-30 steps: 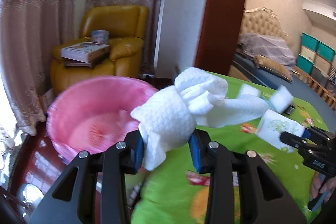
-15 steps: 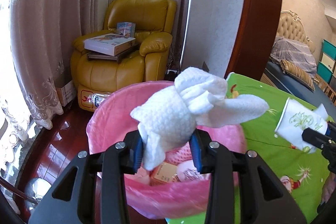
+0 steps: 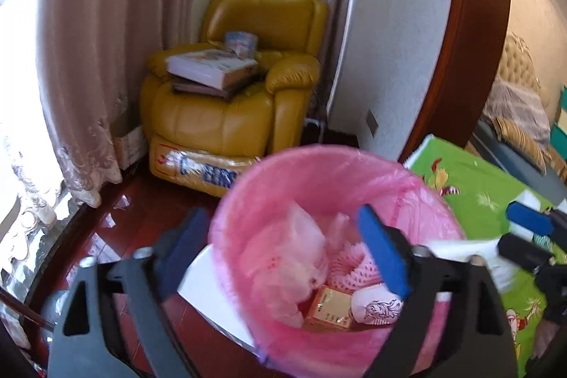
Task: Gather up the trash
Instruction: 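Move both open tools back over the table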
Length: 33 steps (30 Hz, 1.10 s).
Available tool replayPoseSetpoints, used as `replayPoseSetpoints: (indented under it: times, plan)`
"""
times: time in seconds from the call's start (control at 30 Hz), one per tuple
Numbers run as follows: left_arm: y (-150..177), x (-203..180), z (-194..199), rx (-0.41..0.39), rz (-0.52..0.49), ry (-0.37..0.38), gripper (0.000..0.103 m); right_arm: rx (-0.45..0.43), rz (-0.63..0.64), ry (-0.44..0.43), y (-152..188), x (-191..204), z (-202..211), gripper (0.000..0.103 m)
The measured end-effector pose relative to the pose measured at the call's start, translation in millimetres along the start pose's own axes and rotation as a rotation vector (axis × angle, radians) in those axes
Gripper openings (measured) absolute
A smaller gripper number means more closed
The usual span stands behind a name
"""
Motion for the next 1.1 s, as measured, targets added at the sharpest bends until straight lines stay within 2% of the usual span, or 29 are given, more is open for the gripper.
replayPoseSetpoints:
  times: [0.07,0.13,0.17,0.3,0.43,0.63,0.8,1.1]
  plan:
    - [-4.3,2.7,14.6,-0.025,-0.015,-0.009,0.091,-0.003,-0.004,0.000,0.1,0.3,4.8,0.059]
    - [-6.3,2.3,27.3,-0.045,-0.034,-0.020,0.098,-0.008,-0.016,0.006,1.6,-5.4,14.3,0.063]
    - [-7.1,0.8,34.6,-0.059,-0.039,-0.023,0.098,-0.012,-0.021,0.007,2.3,-7.4,19.5,0.063]
    - [-1.9,-17.9,55.0,-0.073,-0.044,0.009,0.099,-0.015,-0.018,0.041,9.3,-25.5,49.6,0.063]
    - [7.9,-46.4,64.3,-0.060,-0.040,0.057,0.099,-0.022,-0.055,0.100,21.2,-54.5,82.3,0.072]
    - [23.5,-118.5,72.9,-0.025,-0.076,0.180,0.099,-0.010,-0.100,0.229,52.3,-113.4,131.3,0.072]
    - [41.6,-191.4,78.6,0.007,-0.139,0.283,0.099,-0.017,-0.213,0.329,73.5,-173.4,174.2,0.072]
    - [71.8,-279.0,66.6,0.079,-0.180,0.369,0.099,-0.037,-0.331,0.550,114.7,-265.2,251.2,0.074]
Point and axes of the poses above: each gripper's, at about its wrist camera, not at the fingertips, and z roughly against the way its jaws point, x to its left, y to its underside, the point moved 8 cm from there along -z, roughly the way its jaws point, and after that the axes turned 15 degrees about -x, right-handed, at the moved point
